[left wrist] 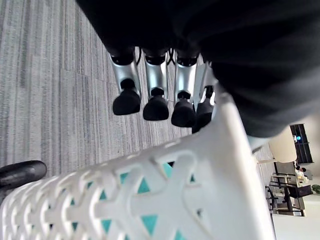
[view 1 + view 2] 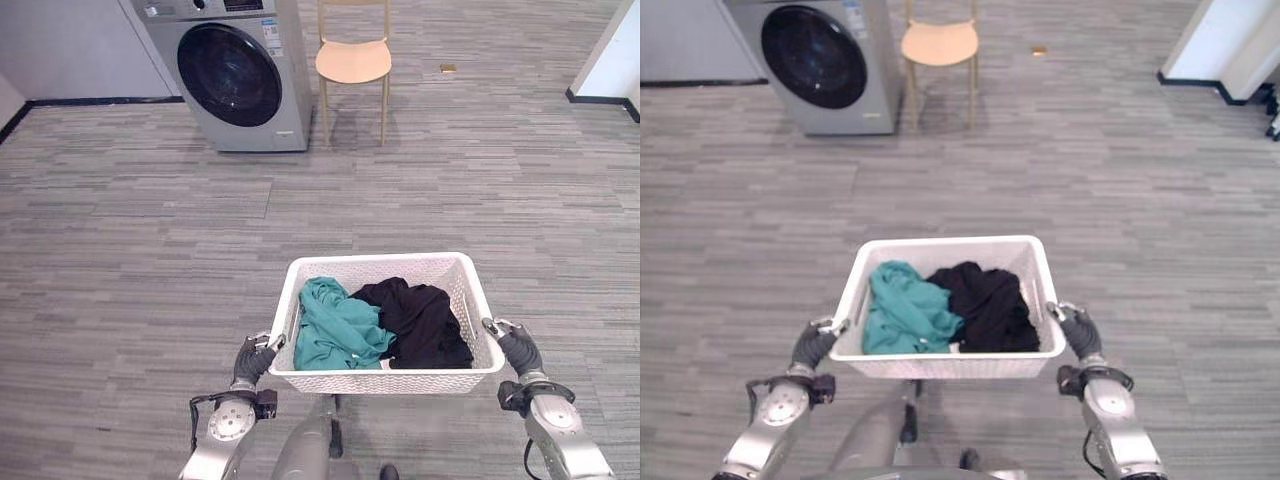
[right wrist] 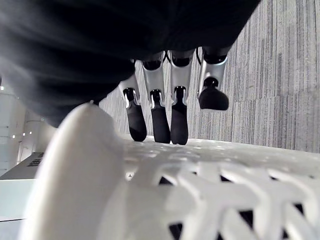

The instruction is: Grab the laundry basket,head to the washer,open it,put in the laundry and shut it.

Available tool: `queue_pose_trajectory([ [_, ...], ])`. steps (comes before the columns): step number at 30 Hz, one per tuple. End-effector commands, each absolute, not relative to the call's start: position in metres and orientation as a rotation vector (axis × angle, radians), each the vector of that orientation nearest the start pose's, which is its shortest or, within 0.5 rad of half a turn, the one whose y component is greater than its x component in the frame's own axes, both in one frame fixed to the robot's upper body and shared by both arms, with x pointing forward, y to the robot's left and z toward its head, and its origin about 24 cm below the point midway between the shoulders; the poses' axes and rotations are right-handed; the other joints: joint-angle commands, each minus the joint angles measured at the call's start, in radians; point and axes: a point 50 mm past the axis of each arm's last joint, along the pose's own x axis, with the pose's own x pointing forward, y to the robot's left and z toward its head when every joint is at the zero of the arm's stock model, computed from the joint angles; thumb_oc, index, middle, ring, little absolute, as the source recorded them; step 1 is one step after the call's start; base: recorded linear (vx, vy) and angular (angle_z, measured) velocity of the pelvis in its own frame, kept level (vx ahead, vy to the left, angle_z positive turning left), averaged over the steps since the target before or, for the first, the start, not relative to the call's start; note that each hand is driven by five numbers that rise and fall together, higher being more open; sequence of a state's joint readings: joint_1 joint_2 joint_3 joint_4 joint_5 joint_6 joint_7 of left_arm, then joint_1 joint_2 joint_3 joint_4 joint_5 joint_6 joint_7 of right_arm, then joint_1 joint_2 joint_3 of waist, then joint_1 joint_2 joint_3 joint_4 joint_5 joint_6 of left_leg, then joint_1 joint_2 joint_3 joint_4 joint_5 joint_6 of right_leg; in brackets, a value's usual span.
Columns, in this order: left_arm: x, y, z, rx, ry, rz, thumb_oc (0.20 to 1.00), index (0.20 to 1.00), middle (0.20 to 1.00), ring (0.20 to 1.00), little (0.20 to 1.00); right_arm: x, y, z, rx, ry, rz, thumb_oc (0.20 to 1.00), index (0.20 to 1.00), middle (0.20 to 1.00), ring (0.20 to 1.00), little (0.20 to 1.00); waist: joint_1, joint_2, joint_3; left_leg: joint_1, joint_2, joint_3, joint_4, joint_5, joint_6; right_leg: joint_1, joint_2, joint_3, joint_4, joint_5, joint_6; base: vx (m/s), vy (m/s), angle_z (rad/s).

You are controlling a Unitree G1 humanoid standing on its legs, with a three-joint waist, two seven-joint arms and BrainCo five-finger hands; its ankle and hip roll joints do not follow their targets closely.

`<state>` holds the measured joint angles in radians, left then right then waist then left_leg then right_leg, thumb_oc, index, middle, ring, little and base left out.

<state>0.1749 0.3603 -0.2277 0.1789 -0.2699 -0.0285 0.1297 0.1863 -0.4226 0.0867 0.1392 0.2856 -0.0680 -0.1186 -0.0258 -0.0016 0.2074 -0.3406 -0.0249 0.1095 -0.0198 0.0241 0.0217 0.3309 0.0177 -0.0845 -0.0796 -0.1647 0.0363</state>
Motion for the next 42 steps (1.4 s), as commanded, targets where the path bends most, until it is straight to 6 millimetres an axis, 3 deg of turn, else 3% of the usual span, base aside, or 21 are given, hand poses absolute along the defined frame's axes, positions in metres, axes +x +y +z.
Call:
queue_pose_trajectory([
  [1, 0.222, 0.164, 0.017, 0.055, 0.074, -0.155, 0.2, 0.2, 0.2, 0.2, 0.2, 0.223, -0.205, 0.027, -0.04, 0.032, -0.002, 0.2, 0.2, 0.2, 0.2, 0.2, 0.019, -0.016, -0.051, 0.133, 0.05, 0.004, -0.004, 0.089, -0.082, -0.099, -0.071, 0.043, 0.09, -0.049, 0.06, 0.37, 0.163, -0.42],
  [2, 0.222, 0.164, 0.017, 0.056, 0.074, -0.155, 0.2, 0.2, 0.2, 0.2, 0.2, 0.223, -0.205, 0.027, -0.04, 0.032, -0.002, 0.2, 0.2, 0.2, 0.2, 0.2, 0.02, -0.018, -0.051, 0.132, 0.049, 0.006, 0.0, 0.085, -0.082, -0.099, -0.074, 0.044, 0.091, -0.051, 0.061, 0.65, 0.319, -0.27],
  [4, 0.225, 0.167, 0.02, 0.081, 0.06, -0.151, 0.2, 0.2, 0.2, 0.2, 0.2, 0.225, -0.195, 0.027, -0.037, 0.023, 0.032, 0.2, 0.2, 0.2, 0.2, 0.2, 0.016, -0.043, -0.065, 0.166, 0.022, 0.04, 0.052, 0.029, -0.042, -0.155, -0.141, 0.071, 0.264, 0.022, 0.112, 0.47, 0.264, -0.31],
  [7, 0.227, 0.172, 0.023, 0.117, 0.046, -0.141, 0.2, 0.2, 0.2, 0.2, 0.2, 0.227, -0.187, 0.031, -0.028, 0.001, 0.057, 0.2, 0.2, 0.2, 0.2, 0.2, -0.001, -0.041, -0.064, 0.228, 0.016, 0.052, 0.046, -0.015, -0.017, -0.264, -0.129, 0.112, 0.426, 0.113, 0.116, 0.3, 0.142, -0.39],
  [9, 0.228, 0.173, 0.024, 0.118, 0.04, -0.131, 0.2, 0.2, 0.2, 0.2, 0.2, 0.228, -0.185, 0.031, -0.02, -0.001, 0.063, 0.2, 0.2, 0.2, 0.2, 0.2, -0.009, -0.036, -0.065, 0.26, 0.014, 0.055, 0.034, -0.031, -0.01, -0.3, -0.119, 0.114, 0.444, 0.117, 0.112, 0.22, 0.077, -0.02],
  [12, 0.227, 0.179, 0.026, 0.105, 0.033, -0.094, 0.2, 0.2, 0.2, 0.2, 0.2, 0.233, -0.179, 0.033, -0.01, -0.009, 0.078, 0.2, 0.2, 0.2, 0.2, 0.2, -0.038, -0.014, -0.059, 0.358, 0.012, 0.059, -0.012, -0.075, -0.005, -0.426, -0.067, 0.047, 0.338, 0.074, 0.092, 0.41, 0.065, 0.07],
  [14, 0.228, 0.181, 0.027, 0.079, 0.03, -0.068, 0.2, 0.2, 0.2, 0.2, 0.2, 0.235, -0.177, 0.037, 0.001, -0.025, 0.085, 0.2, 0.2, 0.2, 0.2, 0.2, -0.064, -0.023, -0.039, 0.44, -0.003, 0.054, -0.034, -0.112, -0.008, -0.506, -0.042, -0.037, 0.144, 0.119, 0.101, 0.45, -0.015, -0.54],
  [17, 0.23, 0.182, 0.027, 0.085, 0.024, -0.059, 0.2, 0.2, 0.2, 0.2, 0.2, 0.236, -0.178, 0.04, 0.0, -0.04, 0.082, 0.2, 0.2, 0.2, 0.2, 0.2, -0.078, -0.025, -0.025, 0.49, -0.007, 0.047, -0.047, -0.137, -0.016, -0.552, -0.027, -0.071, 0.054, 0.154, 0.121, 0.37, -0.027, 0.04],
  [19, 0.232, 0.18, 0.03, 0.088, 0.004, -0.067, 0.2, 0.2, 0.2, 0.2, 0.2, 0.235, -0.178, 0.042, -0.002, -0.054, 0.085, 0.2, 0.2, 0.2, 0.2, 0.2, -0.084, -0.03, -0.025, 0.533, -0.015, 0.033, -0.048, -0.17, -0.024, -0.585, -0.027, -0.093, 0.022, 0.171, 0.129, 0.53, -0.112, 0.32],
  [20, 0.231, 0.174, 0.029, 0.08, 0.002, -0.092, 0.2, 0.2, 0.2, 0.2, 0.2, 0.228, -0.182, 0.041, -0.006, -0.048, 0.085, 0.2, 0.2, 0.2, 0.2, 0.2, -0.095, -0.036, -0.036, 0.576, -0.025, -0.002, -0.032, -0.219, -0.022, -0.565, -0.032, -0.067, 0.03, 0.187, 0.114, 0.48, -0.111, 0.3],
  [23, 0.228, 0.17, 0.025, 0.068, 0.013, -0.105, 0.2, 0.2, 0.2, 0.2, 0.2, 0.225, -0.184, 0.037, -0.005, -0.035, 0.081, 0.2, 0.2, 0.2, 0.2, 0.2, -0.104, -0.028, -0.056, 0.602, -0.008, -0.03, 0.004, -0.252, -0.038, -0.541, -0.04, -0.062, 0.064, 0.204, 0.093, 0.45, -0.147, 0.62],
  [26, 0.229, 0.164, 0.024, 0.047, 0.023, -0.123, 0.2, 0.2, 0.2, 0.2, 0.2, 0.223, -0.191, 0.037, -0.018, -0.031, 0.062, 0.2, 0.2, 0.2, 0.2, 0.2, -0.12, -0.003, -0.073, 0.557, 0.054, -0.036, 0.196, -0.151, -0.103, -0.49, -0.036, -0.066, 0.091, 0.192, 0.054, 0.41, -0.2, 0.68],
  [27, 0.229, 0.164, 0.025, 0.048, 0.021, -0.123, 0.2, 0.2, 0.2, 0.2, 0.2, 0.224, -0.192, 0.038, -0.019, -0.035, 0.06, 0.2, 0.2, 0.2, 0.2, 0.2, -0.118, -0.002, -0.069, 0.521, 0.067, -0.041, 0.305, -0.094, -0.122, -0.464, -0.032, -0.066, 0.086, 0.185, 0.037, 0.5, -0.285, 0.56],
  [28, 0.228, 0.166, 0.026, 0.04, 0.018, -0.122, 0.2, 0.2, 0.2, 0.2, 0.2, 0.222, -0.196, 0.038, -0.019, -0.021, 0.046, 0.2, 0.2, 0.2, 0.2, 0.2, -0.109, -0.017, -0.065, 0.464, 0.103, -0.022, 0.424, -0.018, -0.118, -0.4, -0.023, -0.055, 0.077, 0.143, 0.007, 0.42, -0.24, 0.19],
  [30, 0.228, 0.165, 0.026, 0.035, 0.021, -0.129, 0.2, 0.2, 0.2, 0.2, 0.2, 0.222, -0.197, 0.037, -0.023, -0.017, 0.048, 0.2, 0.2, 0.2, 0.2, 0.2, -0.102, -0.023, -0.064, 0.434, 0.101, -0.014, 0.45, -0.029, -0.105, -0.38, -0.026, -0.048, 0.073, 0.131, 0.001, 0.29, -0.133, -0.06],
  [31, 0.228, 0.164, 0.026, 0.031, 0.025, -0.128, 0.2, 0.2, 0.2, 0.2, 0.2, 0.223, -0.2, 0.036, -0.036, -0.013, 0.035, 0.2, 0.2, 0.2, 0.2, 0.2, -0.09, -0.038, -0.056, 0.387, 0.091, -0.007, 0.473, -0.061, -0.089, -0.354, -0.033, -0.038, 0.065, 0.117, -0.005, 0.33, -0.113, -0.16],
  [34, 0.227, 0.164, 0.024, 0.034, 0.037, -0.138, 0.2, 0.2, 0.2, 0.2, 0.2, 0.225, -0.204, 0.04, -0.047, -0.022, 0.019, 0.2, 0.2, 0.2, 0.2, 0.2, -0.062, -0.052, -0.046, 0.289, 0.063, 0.031, 0.356, -0.126, -0.062, -0.297, -0.048, -0.032, 0.055, 0.082, 0.009, 0.36, -0.056, -0.26],
  [36, 0.226, 0.164, 0.023, 0.029, 0.041, -0.137, 0.2, 0.2, 0.2, 0.2, 0.2, 0.225, -0.206, 0.039, -0.043, -0.018, 0.007, 0.2, 0.2, 0.2, 0.2, 0.2, -0.044, -0.042, -0.041, 0.231, 0.055, 0.058, 0.213, -0.077, -0.066, -0.246, -0.039, -0.031, 0.047, 0.055, 0.015, 0.3, -0.001, -0.02],
  [37, 0.225, 0.164, 0.023, 0.029, 0.042, -0.137, 0.2, 0.2, 0.2, 0.2, 0.2, 0.225, -0.206, 0.039, -0.043, -0.018, 0.007, 0.2, 0.2, 0.2, 0.2, 0.2, -0.043, -0.043, -0.041, 0.237, 0.053, 0.059, 0.205, -0.074, -0.066, -0.244, -0.041, -0.03, 0.047, 0.054, 0.015, 0.36, 0.012, -0.07],
  [38, 0.224, 0.165, 0.023, 0.034, 0.043, -0.128, 0.2, 0.2, 0.2, 0.2, 0.2, 0.224, -0.205, 0.036, -0.047, -0.008, 0.002, 0.2, 0.2, 0.2, 0.2, 0.2, -0.025, -0.021, -0.034, 0.186, 0.045, 0.06, 0.069, 0.027, -0.083, -0.201, -0.015, -0.017, 0.048, 0.029, 0.014, 0.43, 0.024, -0.16],
  [42, 0.221, 0.166, 0.022, 0.029, 0.046, -0.122, 0.2, 0.2, 0.2, 0.2, 0.2, 0.225, -0.204, 0.034, -0.052, 0.0, 0.003, 0.2, 0.2, 0.2, 0.2, 0.2, 0.002, -0.016, -0.03, 0.131, 0.04, 0.064, -0.06, 0.062, -0.091, -0.127, -0.01, 0.023, 0.065, -0.027, 0.015, 0.48, 0.058, -0.28],
])
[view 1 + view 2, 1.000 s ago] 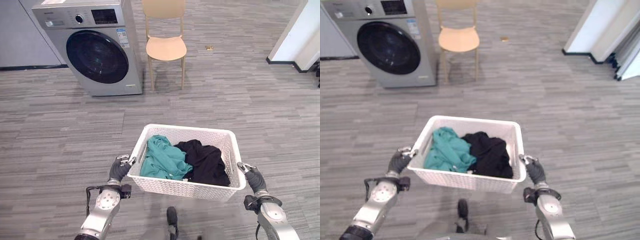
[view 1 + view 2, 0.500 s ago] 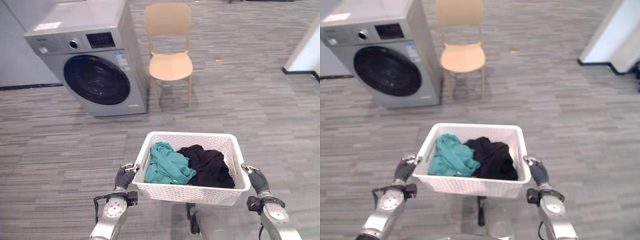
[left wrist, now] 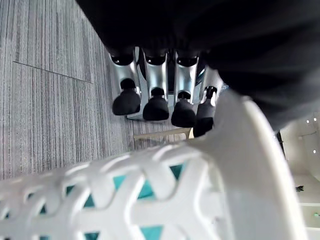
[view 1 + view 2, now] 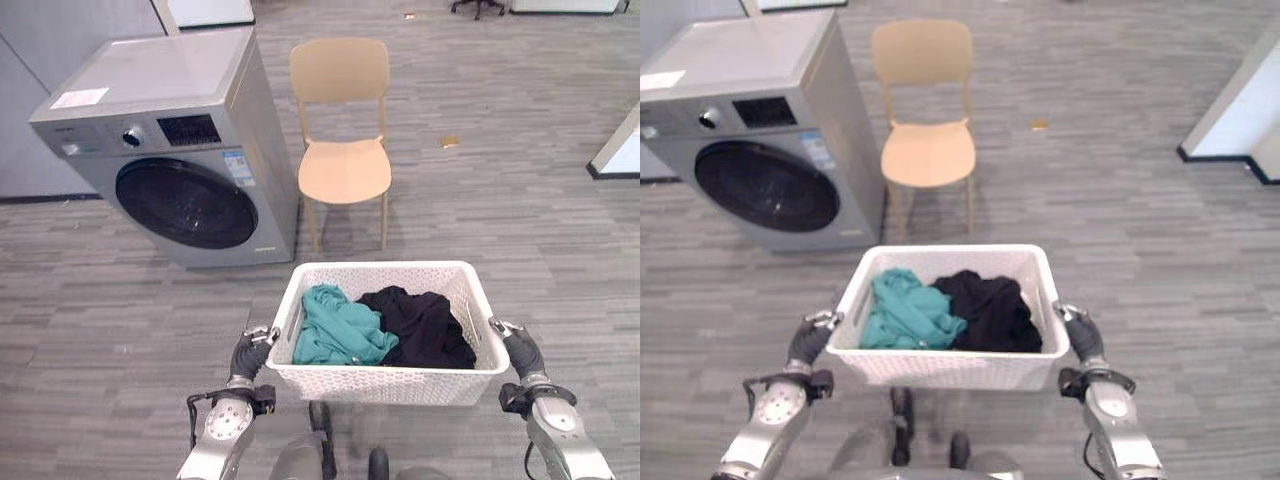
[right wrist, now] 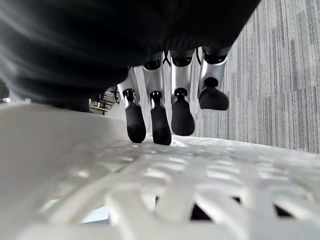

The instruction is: Grab the laundry basket,head to the washer,open it,put in the laundry and shut it.

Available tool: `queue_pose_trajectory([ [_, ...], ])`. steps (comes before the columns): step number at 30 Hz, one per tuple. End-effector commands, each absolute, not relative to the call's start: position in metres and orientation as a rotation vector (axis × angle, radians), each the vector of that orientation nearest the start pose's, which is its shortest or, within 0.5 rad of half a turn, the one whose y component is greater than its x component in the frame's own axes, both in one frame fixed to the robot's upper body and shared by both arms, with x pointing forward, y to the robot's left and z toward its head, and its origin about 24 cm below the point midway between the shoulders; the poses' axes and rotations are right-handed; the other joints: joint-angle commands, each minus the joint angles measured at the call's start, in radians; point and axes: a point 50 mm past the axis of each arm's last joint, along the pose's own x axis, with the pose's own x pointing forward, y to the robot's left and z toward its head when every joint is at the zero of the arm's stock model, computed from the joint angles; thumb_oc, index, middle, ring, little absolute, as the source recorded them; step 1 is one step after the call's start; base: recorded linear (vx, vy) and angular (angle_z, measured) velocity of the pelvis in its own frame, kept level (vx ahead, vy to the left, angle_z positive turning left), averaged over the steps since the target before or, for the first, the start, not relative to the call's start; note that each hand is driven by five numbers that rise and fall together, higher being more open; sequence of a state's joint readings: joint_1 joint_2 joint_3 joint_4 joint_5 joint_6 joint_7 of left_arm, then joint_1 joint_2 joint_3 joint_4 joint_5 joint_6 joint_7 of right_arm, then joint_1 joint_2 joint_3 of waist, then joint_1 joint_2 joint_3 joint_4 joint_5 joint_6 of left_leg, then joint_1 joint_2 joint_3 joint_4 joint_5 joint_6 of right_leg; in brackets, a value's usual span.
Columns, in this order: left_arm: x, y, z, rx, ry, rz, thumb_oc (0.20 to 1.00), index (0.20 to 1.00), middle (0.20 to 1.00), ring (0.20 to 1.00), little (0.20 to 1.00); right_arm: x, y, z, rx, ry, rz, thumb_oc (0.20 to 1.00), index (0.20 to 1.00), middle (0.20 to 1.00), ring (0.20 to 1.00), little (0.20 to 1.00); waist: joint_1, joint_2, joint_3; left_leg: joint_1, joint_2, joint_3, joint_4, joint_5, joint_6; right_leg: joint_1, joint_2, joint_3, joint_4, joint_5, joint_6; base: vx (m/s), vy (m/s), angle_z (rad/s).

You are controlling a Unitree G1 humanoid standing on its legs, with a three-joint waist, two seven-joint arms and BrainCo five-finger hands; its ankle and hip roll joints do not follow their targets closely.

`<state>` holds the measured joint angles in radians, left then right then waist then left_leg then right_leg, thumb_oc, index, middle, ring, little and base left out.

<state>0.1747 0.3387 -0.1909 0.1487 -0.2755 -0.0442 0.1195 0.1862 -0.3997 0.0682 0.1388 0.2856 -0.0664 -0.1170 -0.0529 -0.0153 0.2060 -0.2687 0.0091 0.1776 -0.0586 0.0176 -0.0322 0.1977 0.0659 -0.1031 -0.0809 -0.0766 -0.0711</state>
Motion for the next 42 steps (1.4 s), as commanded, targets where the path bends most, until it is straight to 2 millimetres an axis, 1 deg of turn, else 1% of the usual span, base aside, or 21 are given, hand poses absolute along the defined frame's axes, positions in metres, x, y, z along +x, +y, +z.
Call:
queue_pose_trajectory([
  [1, 0.219, 0.167, 0.022, 0.028, 0.047, -0.115, 0.2, 0.2, 0.2, 0.2, 0.2, 0.225, -0.202, 0.033, -0.05, 0.003, 0.013, 0.2, 0.2, 0.2, 0.2, 0.2, 0.045, -0.001, -0.036, 0.027, 0.016, -0.016, -0.023, 0.096, -0.048, 0.049, -0.059, 0.076, 0.082, -0.144, 0.126, 0.66, 0.133, -0.42],
  [3, 0.216, 0.168, 0.021, 0.034, 0.053, -0.127, 0.2, 0.2, 0.2, 0.2, 0.2, 0.223, -0.198, 0.033, -0.05, 0.003, 0.031, 0.2, 0.2, 0.2, 0.2, 0.2, 0.054, 0.003, -0.063, 0.052, 0.04, 0.006, -0.013, 0.138, -0.036, 0.091, -0.075, 0.104, 0.114, -0.179, 0.139, 0.74, 0.196, -0.7],
  [5, 0.216, 0.168, 0.021, 0.034, 0.053, -0.128, 0.2, 0.2, 0.2, 0.2, 0.2, 0.223, -0.198, 0.033, -0.05, 0.003, 0.031, 0.2, 0.2, 0.2, 0.2, 0.2, 0.055, 0.001, -0.063, 0.054, 0.038, 0.007, -0.014, 0.138, -0.036, 0.091, -0.077, 0.104, 0.115, -0.18, 0.14, 0.4, 0.127, -0.75],
  [6, 0.219, 0.165, 0.019, 0.05, 0.059, -0.147, 0.2, 0.2, 0.2, 0.2, 0.2, 0.222, -0.195, 0.032, -0.054, 0.001, 0.037, 0.2, 0.2, 0.2, 0.2, 0.2, 0.048, -0.022, -0.083, 0.069, 0.015, 0.01, 0.026, 0.12, -0.012, 0.088, -0.124, 0.108, 0.192, -0.149, 0.17, 0.53, 0.192, -0.33],
  [8, 0.222, 0.166, 0.021, 0.083, 0.055, -0.158, 0.2, 0.2, 0.2, 0.2, 0.2, 0.222, -0.19, 0.032, -0.05, 0.0, 0.053, 0.2, 0.2, 0.2, 0.2, 0.2, 0.037, -0.037, -0.087, 0.096, -0.005, 0.016, 0.05, 0.08, 0.012, 0.023, -0.154, 0.13, 0.355, -0.034, 0.207, 0.55, 0.221, 0.11],
  [9, 0.224, 0.17, 0.024, 0.115, 0.04, -0.145, 0.2, 0.2, 0.2, 0.2, 0.2, 0.225, -0.185, 0.034, -0.053, -0.014, 0.069, 0.2, 0.2, 0.2, 0.2, 0.2, 0.025, -0.042, -0.081, 0.139, -0.019, 0.023, 0.06, 0.034, 0.038, -0.063, -0.169, 0.152, 0.496, 0.097, 0.249, 0.31, 0.136, 0.07],
  [11, 0.226, 0.172, 0.026, 0.118, 0.031, -0.137, 0.2, 0.2, 0.2, 0.2, 0.2, 0.227, -0.181, 0.036, -0.049, -0.023, 0.085, 0.2, 0.2, 0.2, 0.2, 0.2, 0.022, -0.034, -0.077, 0.17, -0.017, 0.023, 0.062, 0.011, 0.047, -0.112, -0.172, 0.153, 0.528, 0.113, 0.241, 0.27, 0.09, -0.23],
  [13, 0.226, 0.173, 0.027, 0.108, 0.027, -0.125, 0.2, 0.2, 0.2, 0.2, 0.2, 0.229, -0.177, 0.036, -0.056, -0.023, 0.099, 0.2, 0.2, 0.2, 0.2, 0.2, 0.014, -0.015, -0.076, 0.23, -0.013, 0.019, 0.041, -0.016, 0.056, -0.179, -0.159, 0.127, 0.503, 0.076, 0.22, 0.35, 0.091, -0.07],
  [14, 0.226, 0.174, 0.027, 0.097, 0.027, -0.112, 0.2, 0.2, 0.2, 0.2, 0.2, 0.231, -0.177, 0.038, -0.06, -0.036, 0.1, 0.2, 0.2, 0.2, 0.2, 0.2, 0.006, -0.002, -0.069, 0.269, -0.01, 0.01, 0.021, -0.037, 0.057, -0.24, -0.142, 0.091, 0.472, 0.02, 0.204, 0.37, 0.066, -0.02],
  [16, 0.226, 0.175, 0.027, 0.084, 0.028, -0.106, 0.2, 0.2, 0.2, 0.2, 0.2, 0.233, -0.175, 0.04, -0.051, -0.039, 0.104, 0.2, 0.2, 0.2, 0.2, 0.2, -0.007, 0.011, -0.059, 0.301, -0.003, 0.009, 0.016, -0.052, 0.051, -0.283, -0.133, 0.029, 0.378, -0.025, 0.196, 0.33, 0.002, 0.05],
  [18, 0.228, 0.176, 0.027, 0.076, 0.026, -0.095, 0.2, 0.2, 0.2, 0.2, 0.2, 0.235, -0.176, 0.04, -0.04, -0.041, 0.1, 0.2, 0.2, 0.2, 0.2, 0.2, -0.023, 0.009, -0.042, 0.357, -0.008, -0.007, 0.0, -0.076, 0.043, -0.338, -0.109, -0.006, 0.232, 0.0, 0.198, 0.37, -0.076, -0.02],
  [20, 0.229, 0.175, 0.027, 0.076, 0.02, -0.096, 0.2, 0.2, 0.2, 0.2, 0.2, 0.233, -0.177, 0.038, -0.034, -0.032, 0.095, 0.2, 0.2, 0.2, 0.2, 0.2, -0.038, 0.001, -0.028, 0.387, -0.013, -0.034, 0.007, -0.101, 0.031, -0.36, -0.097, 0.002, 0.128, 0.028, 0.207, 0.31, -0.114, 0.28],
  [23, 0.229, 0.174, 0.025, 0.074, 0.02, -0.095, 0.2, 0.2, 0.2, 0.2, 0.2, 0.231, -0.18, 0.036, -0.035, -0.022, 0.089, 0.2, 0.2, 0.2, 0.2, 0.2, -0.039, -0.009, -0.025, 0.416, -0.023, -0.062, 0.027, -0.14, 0.026, -0.369, -0.102, 0.027, 0.074, 0.07, 0.214, 0.31, -0.155, 0.51],
  [26, 0.226, 0.17, 0.021, 0.063, 0.037, -0.117, 0.2, 0.2, 0.2, 0.2, 0.2, 0.224, -0.186, 0.029, -0.034, 0.007, 0.069, 0.2, 0.2, 0.2, 0.2, 0.2, -0.044, -0.015, -0.045, 0.425, 0.004, -0.077, 0.127, -0.194, -0.009, -0.32, -0.118, 0.026, 0.092, 0.082, 0.188, 0.33, -0.241, 0.66],
  [27, 0.226, 0.167, 0.02, 0.036, 0.045, -0.118, 0.2, 0.2, 0.2, 0.2, 0.2, 0.225, -0.192, 0.029, -0.04, 0.009, 0.05, 0.2, 0.2, 0.2, 0.2, 0.2, -0.043, -0.016, -0.038, 0.364, 0.038, -0.066, 0.278, -0.142, -0.039, -0.281, -0.129, 0.001, 0.087, 0.074, 0.163, 0.23, -0.251, 1.06],
  [28, 0.226, 0.166, 0.019, 0.031, 0.05, -0.117, 0.2, 0.2, 0.2, 0.2, 0.2, 0.226, -0.195, 0.03, -0.057, 0.009, 0.043, 0.2, 0.2, 0.2, 0.2, 0.2, -0.04, -0.018, -0.032, 0.327, 0.049, -0.07, 0.339, -0.119, -0.044, -0.26, -0.127, -0.005, 0.084, 0.062, 0.148, 0.15, -0.178, 0.96],
  [31, 0.226, 0.166, 0.018, 0.034, 0.053, -0.116, 0.2, 0.2, 0.2, 0.2, 0.2, 0.227, -0.198, 0.03, -0.085, 0.017, 0.038, 0.2, 0.2, 0.2, 0.2, 0.2, -0.032, -0.022, -0.025, 0.278, 0.058, -0.066, 0.368, -0.111, -0.04, -0.23, -0.129, -0.01, 0.077, 0.041, 0.135, 0.11, -0.069, 0.69],
  [33, 0.225, 0.167, 0.015, 0.032, 0.069, -0.113, 0.2, 0.2, 0.2, 0.2, 0.2, 0.226, -0.201, 0.027, -0.096, 0.037, 0.031, 0.2, 0.2, 0.2, 0.2, 0.2, -0.025, -0.024, -0.031, 0.276, 0.062, -0.06, 0.28, -0.121, -0.033, -0.208, -0.133, -0.02, 0.064, 0.025, 0.138, 0.18, -0.021, 0.4],
  [37, 0.225, 0.169, 0.012, 0.049, 0.085, -0.099, 0.2, 0.2, 0.2, 0.2, 0.2, 0.224, -0.206, 0.021, -0.128, 0.066, 0.012, 0.2, 0.2, 0.2, 0.2, 0.2, -0.021, -0.016, -0.03, 0.257, 0.073, -0.068, 0.155, -0.057, -0.05, -0.183, -0.133, -0.033, 0.046, 0.012, 0.143, 0.12, 0.038, -0.02],
  [38, 0.226, 0.169, 0.012, 0.056, 0.083, -0.099, 0.2, 0.2, 0.2, 0.2, 0.2, 0.225, -0.208, 0.02, -0.161, 0.07, 0.0, 0.2, 0.2, 0.2, 0.2, 0.2, -0.021, -0.006, -0.029, 0.248, 0.084, -0.062, 0.119, -0.038, -0.057, -0.172, -0.133, -0.037, 0.041, 0.006, 0.147, 0.07, 0.048, 0.19],
  [42, 0.228, 0.165, 0.011, 0.094, 0.083, -0.107, 0.2, 0.2, 0.2, 0.2, 0.2, 0.228, -0.205, 0.016, -0.223, 0.078, 0.001, 0.2, 0.2, 0.2, 0.2, 0.2, -0.024, 0.018, -0.046, 0.296, 0.076, -0.052, 0.036, -0.029, -0.056, -0.139, -0.13, -0.033, 0.013, 0.004, 0.158, 0.17, 0.155, -0.37],
])
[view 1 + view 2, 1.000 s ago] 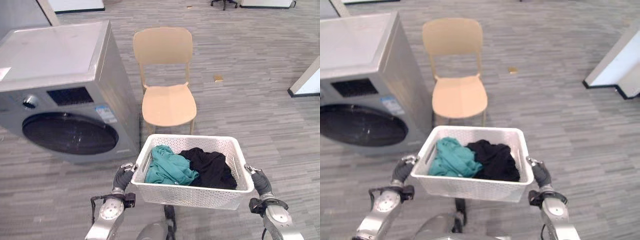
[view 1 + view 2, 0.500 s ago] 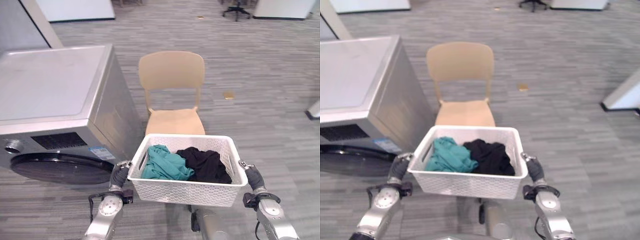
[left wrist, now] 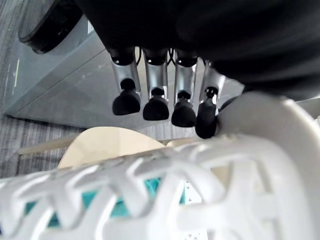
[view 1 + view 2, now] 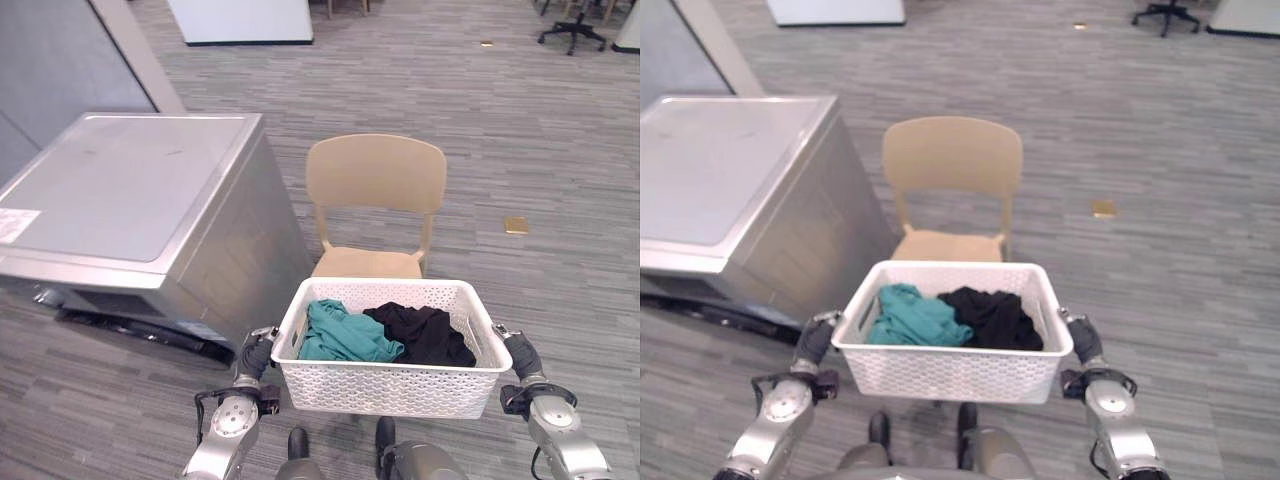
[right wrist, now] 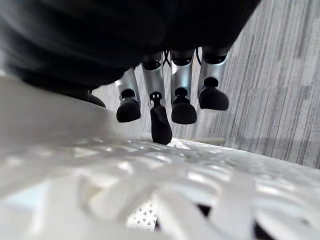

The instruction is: Grab the laundry basket,head to the washer,open it,put in the laundry and shut it.

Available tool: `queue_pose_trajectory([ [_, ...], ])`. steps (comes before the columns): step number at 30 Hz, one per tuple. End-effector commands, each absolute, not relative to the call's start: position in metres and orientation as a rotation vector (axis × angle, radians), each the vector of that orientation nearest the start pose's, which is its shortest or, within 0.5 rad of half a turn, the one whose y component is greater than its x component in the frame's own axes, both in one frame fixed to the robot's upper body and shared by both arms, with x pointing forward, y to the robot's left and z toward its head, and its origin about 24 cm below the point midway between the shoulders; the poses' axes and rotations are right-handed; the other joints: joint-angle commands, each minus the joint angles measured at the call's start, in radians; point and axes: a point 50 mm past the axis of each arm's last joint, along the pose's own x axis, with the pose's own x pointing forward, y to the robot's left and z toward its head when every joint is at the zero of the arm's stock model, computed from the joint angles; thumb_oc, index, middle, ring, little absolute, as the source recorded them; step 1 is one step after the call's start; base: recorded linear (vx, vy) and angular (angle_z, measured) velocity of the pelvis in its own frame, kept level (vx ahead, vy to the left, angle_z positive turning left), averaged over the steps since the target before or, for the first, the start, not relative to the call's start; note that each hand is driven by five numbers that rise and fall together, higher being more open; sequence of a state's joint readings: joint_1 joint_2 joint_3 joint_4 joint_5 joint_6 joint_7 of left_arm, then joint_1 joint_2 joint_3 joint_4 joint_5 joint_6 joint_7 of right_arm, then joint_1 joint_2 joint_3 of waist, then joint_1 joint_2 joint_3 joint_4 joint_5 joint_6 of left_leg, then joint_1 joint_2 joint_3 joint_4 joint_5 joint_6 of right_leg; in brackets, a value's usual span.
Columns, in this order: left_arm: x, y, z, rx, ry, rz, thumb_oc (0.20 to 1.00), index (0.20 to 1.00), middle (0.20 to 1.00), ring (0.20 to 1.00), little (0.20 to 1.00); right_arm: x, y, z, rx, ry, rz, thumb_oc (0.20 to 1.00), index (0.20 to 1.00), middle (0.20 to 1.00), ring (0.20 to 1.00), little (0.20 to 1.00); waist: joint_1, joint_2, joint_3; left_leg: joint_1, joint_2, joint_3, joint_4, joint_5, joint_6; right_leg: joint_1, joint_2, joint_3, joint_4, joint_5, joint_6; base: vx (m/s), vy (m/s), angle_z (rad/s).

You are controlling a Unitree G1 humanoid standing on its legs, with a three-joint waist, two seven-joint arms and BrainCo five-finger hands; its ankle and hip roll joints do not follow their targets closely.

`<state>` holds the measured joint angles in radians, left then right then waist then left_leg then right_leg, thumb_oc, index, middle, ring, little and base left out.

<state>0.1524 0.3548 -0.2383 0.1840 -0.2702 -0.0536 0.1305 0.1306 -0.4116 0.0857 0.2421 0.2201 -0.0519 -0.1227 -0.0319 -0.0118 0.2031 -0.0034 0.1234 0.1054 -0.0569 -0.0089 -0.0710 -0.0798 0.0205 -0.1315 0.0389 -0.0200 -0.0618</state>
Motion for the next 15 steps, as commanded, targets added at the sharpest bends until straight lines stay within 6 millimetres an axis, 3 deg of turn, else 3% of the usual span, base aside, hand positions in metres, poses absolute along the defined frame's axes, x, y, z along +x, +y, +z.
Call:
queue_pose_trajectory([
  [1, 0.229, 0.164, 0.012, 0.112, 0.073, -0.11, 0.2, 0.2, 0.2, 0.2, 0.2, 0.23, -0.203, 0.016, -0.236, 0.076, 0.006, 0.2, 0.2, 0.2, 0.2, 0.2, -0.043, 0.017, -0.044, 0.042, -0.042, 0.022, 0.023, -0.006, -0.014, 0.142, -0.087, 0.003, -0.114, -0.049, 0.152, 0.07, 0.097, -0.52],
  [8, 0.247, 0.163, 0.022, 0.214, 0.013, -0.106, 0.2, 0.2, 0.2, 0.2, 0.2, 0.25, -0.185, 0.019, -0.281, 0.042, 0.029, 0.2, 0.2, 0.2, 0.2, 0.2, -0.028, 0.012, -0.03, 0.046, -0.062, 0.06, -0.017, -0.02, 0.011, 0.102, -0.111, 0.034, -0.126, -0.022, 0.18, 0.0, 0.122, -0.28],
  [11, 0.271, 0.158, 0.034, 0.271, -0.045, -0.085, 0.2, 0.2, 0.2, 0.2, 0.2, 0.275, -0.165, 0.032, -0.3, -0.026, 0.04, 0.2, 0.2, 0.2, 0.2, 0.2, -0.011, -0.004, 0.005, -0.063, -0.07, 0.065, -0.017, -0.01, 0.026, -0.03, -0.123, 0.057, -0.12, 0.014, 0.196, -0.23, 0.101, -0.12],
  [15, 0.294, 0.145, 0.042, 0.288, -0.072, -0.076, 0.2, 0.2, 0.2, 0.2, 0.2, 0.294, -0.151, 0.04, -0.315, -0.055, 0.038, 0.2, 0.2, 0.2, 0.2, 0.2, -0.008, -0.013, 0.032, -0.141, -0.078, 0.058, -0.02, 0.014, 0.027, -0.115, -0.128, 0.062, -0.108, 0.036, 0.198, -0.13, 0.038, 0.09],
])
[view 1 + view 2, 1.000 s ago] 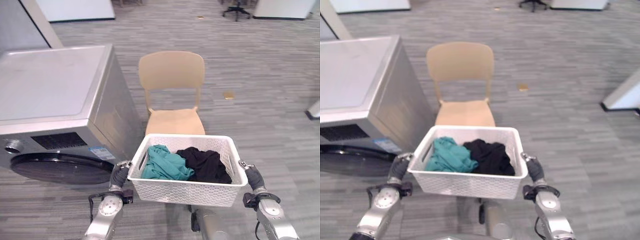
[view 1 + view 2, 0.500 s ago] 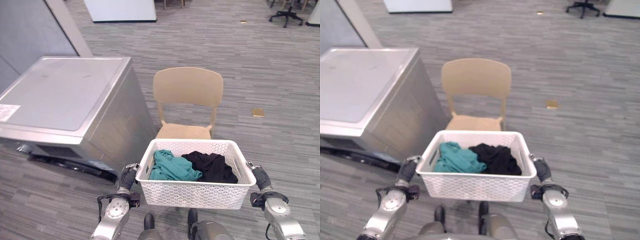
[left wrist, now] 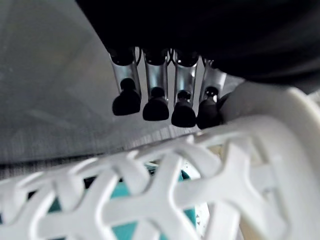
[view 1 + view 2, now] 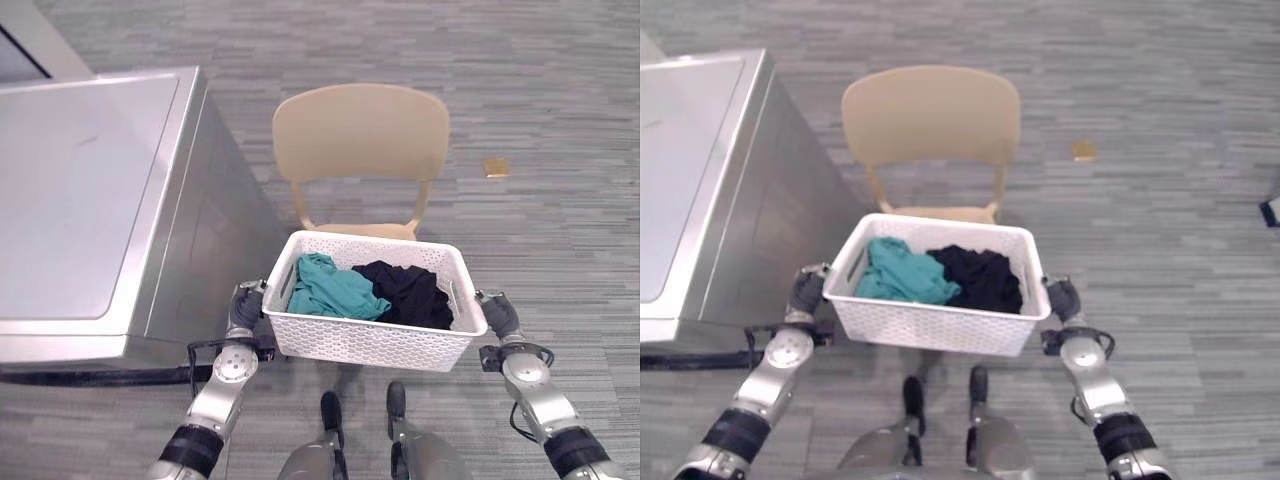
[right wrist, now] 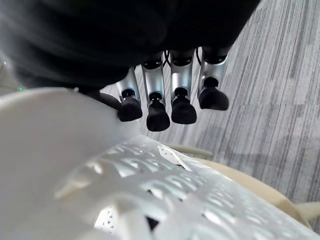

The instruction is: Grab the laundry basket,head to the washer,open it,put in the laundry and shut it.

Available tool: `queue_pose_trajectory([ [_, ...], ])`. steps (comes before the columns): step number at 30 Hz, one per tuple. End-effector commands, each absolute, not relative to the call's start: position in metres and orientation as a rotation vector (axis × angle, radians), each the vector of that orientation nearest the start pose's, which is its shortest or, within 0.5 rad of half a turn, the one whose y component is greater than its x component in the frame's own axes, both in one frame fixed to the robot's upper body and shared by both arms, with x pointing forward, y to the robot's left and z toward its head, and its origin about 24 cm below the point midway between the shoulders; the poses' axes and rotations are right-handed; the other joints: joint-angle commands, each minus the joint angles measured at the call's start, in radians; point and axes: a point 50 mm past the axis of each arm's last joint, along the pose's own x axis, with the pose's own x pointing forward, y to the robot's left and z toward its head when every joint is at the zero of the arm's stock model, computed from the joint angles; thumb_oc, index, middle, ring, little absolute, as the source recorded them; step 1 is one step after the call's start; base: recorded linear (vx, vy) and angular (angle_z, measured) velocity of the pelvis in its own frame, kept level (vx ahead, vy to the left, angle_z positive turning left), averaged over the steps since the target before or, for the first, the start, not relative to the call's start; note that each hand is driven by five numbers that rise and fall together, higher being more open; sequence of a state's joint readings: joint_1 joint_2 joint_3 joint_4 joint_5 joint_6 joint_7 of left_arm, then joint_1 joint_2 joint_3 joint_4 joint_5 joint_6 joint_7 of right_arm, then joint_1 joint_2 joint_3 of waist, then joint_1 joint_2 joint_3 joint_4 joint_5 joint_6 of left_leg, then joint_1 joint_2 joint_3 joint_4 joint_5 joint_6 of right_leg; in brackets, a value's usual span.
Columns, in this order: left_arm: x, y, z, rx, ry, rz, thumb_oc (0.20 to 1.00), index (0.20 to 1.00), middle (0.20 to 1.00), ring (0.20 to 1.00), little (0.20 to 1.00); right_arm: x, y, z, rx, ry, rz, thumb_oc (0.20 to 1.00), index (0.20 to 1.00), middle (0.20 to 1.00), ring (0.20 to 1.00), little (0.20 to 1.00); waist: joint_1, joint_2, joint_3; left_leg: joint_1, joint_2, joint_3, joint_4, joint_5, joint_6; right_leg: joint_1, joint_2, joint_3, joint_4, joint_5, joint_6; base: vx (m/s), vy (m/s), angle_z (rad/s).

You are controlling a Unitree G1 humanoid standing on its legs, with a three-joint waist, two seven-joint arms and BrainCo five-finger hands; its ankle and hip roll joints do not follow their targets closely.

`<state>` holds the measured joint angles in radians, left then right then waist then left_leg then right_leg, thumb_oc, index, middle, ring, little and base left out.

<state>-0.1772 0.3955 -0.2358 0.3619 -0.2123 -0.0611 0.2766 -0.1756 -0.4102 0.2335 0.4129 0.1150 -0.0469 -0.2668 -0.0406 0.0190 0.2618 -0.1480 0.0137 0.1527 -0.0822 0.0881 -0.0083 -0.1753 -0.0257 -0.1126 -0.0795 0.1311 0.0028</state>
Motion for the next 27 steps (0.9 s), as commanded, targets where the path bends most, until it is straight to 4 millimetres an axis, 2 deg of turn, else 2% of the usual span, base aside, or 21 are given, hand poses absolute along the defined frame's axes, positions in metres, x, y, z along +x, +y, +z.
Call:
queue_pose_trajectory([
  [1, 0.3, 0.141, 0.043, 0.289, -0.072, -0.075, 0.2, 0.2, 0.2, 0.2, 0.2, 0.299, -0.149, 0.041, -0.321, -0.058, 0.032, 0.2, 0.2, 0.2, 0.2, 0.2, 0.002, -0.044, -0.023, -0.017, 0.029, 0.006, 0.005, -0.076, -0.036, -0.04, -0.084, 0.041, 0.014, -0.111, 0.133, -0.07, 0.024, 0.06],
  [5, 0.322, 0.132, 0.049, 0.321, -0.072, -0.054, 0.2, 0.2, 0.2, 0.2, 0.2, 0.315, -0.137, 0.048, -0.327, -0.07, 0.019, 0.2, 0.2, 0.2, 0.2, 0.2, 0.002, -0.042, -0.007, -0.085, 0.023, -0.005, 0.004, -0.051, -0.041, -0.107, -0.089, 0.043, 0.028, -0.096, 0.13, -0.05, 0.01, 0.07],
  [6, 0.322, 0.132, 0.049, 0.321, -0.072, -0.054, 0.2, 0.2, 0.2, 0.2, 0.2, 0.315, -0.137, 0.048, -0.327, -0.071, 0.019, 0.2, 0.2, 0.2, 0.2, 0.2, 0.002, -0.042, -0.007, -0.085, 0.023, -0.005, 0.004, -0.051, -0.041, -0.107, -0.089, 0.043, 0.028, -0.096, 0.13, -0.04, 0.018, 0.02],
  [7, 0.339, 0.13, 0.055, 0.365, -0.066, -0.032, 0.598, 0.598, 0.598, 0.598, 0.598, 0.329, -0.135, 0.052, -0.333, -0.064, -0.001, 0.391, 0.391, 0.391, 0.391, 0.391, 0.001, -0.038, 0.01, -0.115, 0.022, -0.013, 0.005, -0.037, -0.044, -0.137, -0.095, 0.042, 0.038, -0.09, 0.129, 0.0, 0.0, 0.0],
  [8, 0.34, 0.129, 0.055, 0.365, -0.067, -0.032, 0.859, 0.859, 0.859, 0.859, 0.859, 0.329, -0.135, 0.053, -0.333, -0.065, -0.001, 0.58, 0.58, 0.58, 0.58, 0.58, 0.001, -0.037, 0.013, -0.113, 0.022, -0.014, 0.005, -0.039, -0.044, -0.135, -0.095, 0.041, 0.039, -0.092, 0.129, 0.0, 0.0, 0.0],
  [9, 0.343, 0.129, 0.058, 0.368, -0.068, -0.024, 1.0, 1.0, 1.0, 1.0, 1.0, 0.332, -0.135, 0.053, -0.334, -0.056, -0.009, 0.925, 0.925, 0.925, 0.925, 0.925, 0.002, -0.037, 0.015, -0.119, 0.021, -0.014, 0.005, -0.034, -0.044, -0.14, -0.095, 0.041, 0.039, -0.091, 0.129, 0.0, 0.0, 0.0],
  [10, 0.345, 0.129, 0.06, 0.366, -0.073, -0.017, 1.0, 1.0, 1.0, 1.0, 1.0, 0.333, -0.136, 0.053, -0.333, -0.049, -0.013, 1.0, 1.0, 1.0, 1.0, 1.0, 0.003, -0.036, 0.024, -0.114, 0.021, -0.014, 0.004, -0.035, -0.045, -0.135, -0.095, 0.04, 0.042, -0.094, 0.129, 0.0, 0.0, 0.0],
  [13, 0.338, 0.129, 0.054, 0.33, -0.061, -0.013, 1.0, 1.0, 1.0, 1.0, 1.0, 0.329, -0.137, 0.046, -0.326, -0.024, -0.012, 1.0, 1.0, 1.0, 1.0, 1.0, 0.005, -0.034, 0.03, -0.103, 0.018, -0.017, 0.002, -0.036, -0.044, -0.125, -0.095, 0.038, 0.043, -0.099, 0.129, 0.02, 0.003, -0.01],
  [14, 0.324, 0.131, 0.04, 0.282, -0.024, -0.01, 1.0, 1.0, 1.0, 1.0, 1.0, 0.319, -0.14, 0.036, -0.327, 0.002, -0.007, 1.0, 1.0, 1.0, 1.0, 1.0, 0.006, -0.032, 0.028, -0.084, 0.016, -0.014, 0.0, -0.044, -0.04, -0.106, -0.098, 0.039, 0.044, -0.104, 0.128, 0.05, 0.008, -0.03],
  [19, 0.291, 0.142, 0.006, 0.184, 0.095, 0.007, 1.0, 1.0, 1.0, 1.0, 1.0, 0.294, -0.161, 0.009, -0.339, 0.099, -0.031, 1.0, 1.0, 1.0, 1.0, 1.0, 0.007, -0.033, 0.008, -0.026, 0.008, -0.01, -0.003, -0.064, -0.031, -0.057, -0.096, 0.039, 0.044, -0.115, 0.127, 0.05, 0.0, 0.01],
  [22, 0.275, 0.152, -0.004, 0.158, 0.136, 0.013, 1.0, 1.0, 1.0, 1.0, 1.0, 0.28, -0.176, -0.003, -0.35, 0.151, -0.051, 1.0, 1.0, 1.0, 1.0, 1.0, 0.008, -0.033, -0.011, 0.01, 0.006, -0.013, -0.005, -0.074, -0.028, -0.018, -0.096, 0.033, 0.042, -0.126, 0.128, 0.04, -0.008, 0.1],
  [23, 0.275, 0.152, -0.004, 0.158, 0.136, 0.013, 1.0, 1.0, 1.0, 1.0, 1.0, 0.28, -0.176, -0.003, -0.35, 0.151, -0.051, 1.0, 1.0, 1.0, 1.0, 1.0, 0.008, -0.033, -0.011, 0.01, 0.006, -0.013, -0.005, -0.074, -0.028, -0.018, -0.096, 0.033, 0.042, -0.126, 0.128, 0.04, -0.009, 0.18],
  [27, 0.257, 0.171, -0.011, 0.167, 0.165, 0.017, 1.0, 1.0, 1.0, 1.0, 1.0, 0.268, -0.201, -0.013, -0.405, 0.21, -0.086, 1.0, 1.0, 1.0, 1.0, 1.0, 0.016, -0.036, -0.035, 0.064, 0.002, -0.023, -0.005, -0.089, -0.025, 0.046, -0.095, 0.016, 0.036, -0.139, 0.132, 0.01, -0.01, 0.18],
])
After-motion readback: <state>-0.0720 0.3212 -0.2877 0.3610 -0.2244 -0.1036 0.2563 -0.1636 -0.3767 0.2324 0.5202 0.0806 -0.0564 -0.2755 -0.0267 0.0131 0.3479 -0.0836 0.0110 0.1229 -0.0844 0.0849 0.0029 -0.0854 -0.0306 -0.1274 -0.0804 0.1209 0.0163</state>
